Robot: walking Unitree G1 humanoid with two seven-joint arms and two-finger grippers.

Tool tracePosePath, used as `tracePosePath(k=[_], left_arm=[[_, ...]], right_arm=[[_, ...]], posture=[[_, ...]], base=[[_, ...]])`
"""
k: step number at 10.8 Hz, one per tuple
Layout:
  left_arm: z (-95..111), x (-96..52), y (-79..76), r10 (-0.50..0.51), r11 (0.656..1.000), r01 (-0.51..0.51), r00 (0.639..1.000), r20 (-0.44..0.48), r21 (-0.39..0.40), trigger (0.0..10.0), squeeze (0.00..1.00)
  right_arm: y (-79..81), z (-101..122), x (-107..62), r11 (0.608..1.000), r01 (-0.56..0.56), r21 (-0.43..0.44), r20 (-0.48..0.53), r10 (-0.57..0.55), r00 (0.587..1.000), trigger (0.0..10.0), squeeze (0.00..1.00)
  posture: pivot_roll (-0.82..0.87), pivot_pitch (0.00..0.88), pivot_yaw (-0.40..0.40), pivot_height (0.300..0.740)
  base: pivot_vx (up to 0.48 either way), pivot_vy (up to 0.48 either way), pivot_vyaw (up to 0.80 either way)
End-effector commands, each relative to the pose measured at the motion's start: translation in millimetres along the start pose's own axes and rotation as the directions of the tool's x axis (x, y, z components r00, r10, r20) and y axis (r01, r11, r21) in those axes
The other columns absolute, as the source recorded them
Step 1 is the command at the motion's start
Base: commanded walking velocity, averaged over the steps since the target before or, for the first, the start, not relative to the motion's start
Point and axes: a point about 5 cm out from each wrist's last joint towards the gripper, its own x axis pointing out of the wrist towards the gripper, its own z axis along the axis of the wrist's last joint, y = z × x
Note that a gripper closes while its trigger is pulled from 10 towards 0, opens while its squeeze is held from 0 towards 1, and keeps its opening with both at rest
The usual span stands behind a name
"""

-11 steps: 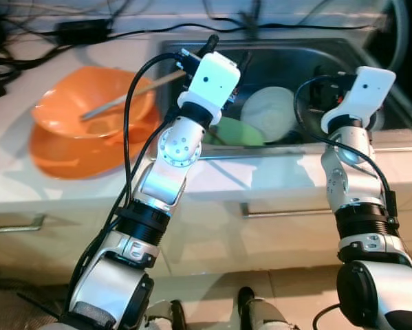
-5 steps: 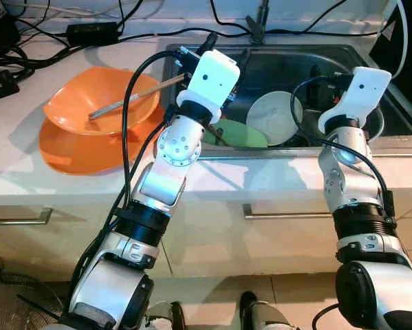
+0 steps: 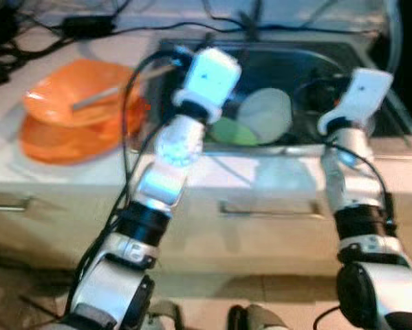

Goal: Kitchen organization

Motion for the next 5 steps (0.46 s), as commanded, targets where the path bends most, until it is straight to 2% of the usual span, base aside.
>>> tracePosePath(k=[1, 4, 5], left_arm=[[2, -0.7, 7.5, 0.023, 1.0, -0.023, 1.0, 0.008, 0.009, 10.0, 0.0], [0, -0.9, 15.9, 0.054, 0.998, -0.054, 0.999, -0.003, 0.011, 10.0, 0.0], [-1, -0.9, 16.4, 0.055, 0.998, -0.055, 0.998, -0.007, 0.008, 10.0, 0.0]], right_arm=[[5.9, 1, 0.3, 1.0, -0.015, 0.013, 0.003, 0.015, 1.0, 10.0, 0.0], [14.2, 1, -1.1, 0.997, -0.076, -0.002, 0.008, 0.076, 0.997, 10.0, 0.0], [16.3, 2, -1.1, 0.996, -0.09, -0.017, 0.013, 0.091, 0.996, 10.0, 0.0]], posture=[[0.06, 0.098, -0.006, 0.74], [0.06, 0.097, -0.009, 0.74], [0.06, 0.097, -0.009, 0.74]], base=[[0.0, 0.0, 0.0], [0.0, 0.0, 0.0], [0.0, 0.0, 0.8]])
